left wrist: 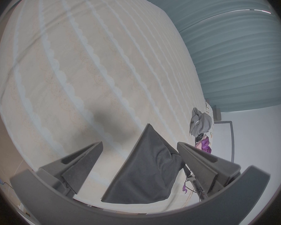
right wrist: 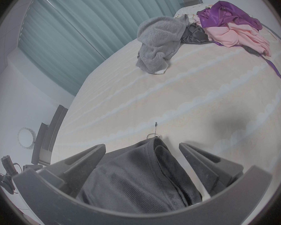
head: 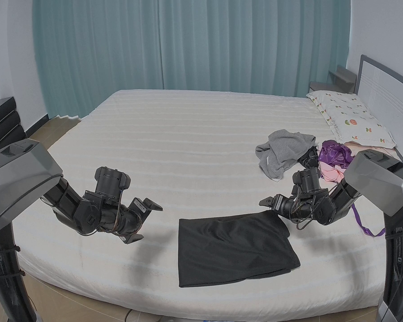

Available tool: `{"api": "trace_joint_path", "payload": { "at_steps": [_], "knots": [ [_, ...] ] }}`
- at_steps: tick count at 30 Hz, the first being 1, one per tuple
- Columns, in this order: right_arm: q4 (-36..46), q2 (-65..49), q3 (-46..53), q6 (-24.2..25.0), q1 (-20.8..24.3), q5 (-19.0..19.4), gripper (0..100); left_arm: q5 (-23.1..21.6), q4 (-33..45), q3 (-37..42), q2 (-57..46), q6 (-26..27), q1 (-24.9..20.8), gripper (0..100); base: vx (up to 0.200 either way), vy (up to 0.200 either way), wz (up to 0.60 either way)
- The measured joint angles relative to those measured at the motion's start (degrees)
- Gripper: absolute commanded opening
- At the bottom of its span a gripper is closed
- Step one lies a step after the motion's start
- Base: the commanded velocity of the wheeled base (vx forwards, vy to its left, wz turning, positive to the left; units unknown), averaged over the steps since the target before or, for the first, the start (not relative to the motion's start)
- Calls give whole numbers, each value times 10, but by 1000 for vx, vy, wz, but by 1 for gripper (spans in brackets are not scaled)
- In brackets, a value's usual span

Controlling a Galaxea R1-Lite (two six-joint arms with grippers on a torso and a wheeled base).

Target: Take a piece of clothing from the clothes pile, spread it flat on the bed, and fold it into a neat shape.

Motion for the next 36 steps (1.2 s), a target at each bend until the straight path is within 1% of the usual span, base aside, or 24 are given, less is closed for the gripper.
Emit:
{"api": "trace_joint_path", "payload": {
  "at_steps": [1,8,16,21,36],
  "knots": [
    [1,2,-1,0,1,0,0,0,0,0,0,0,0,100,0,0,0],
    [3,9,-5,1,1,-1,0,0,0,0,1,1,0,100,0,0,0],
    [4,11,-13,1,-15,-13,0,2,0,0,2,1,-4,100,0,0,0],
    [4,12,-16,1,-27,-14,0,2,0,0,2,2,-4,100,0,0,0],
    [5,16,-17,1,-38,-15,0,2,0,0,2,11,-4,100,0,0,0]
  ]
}}
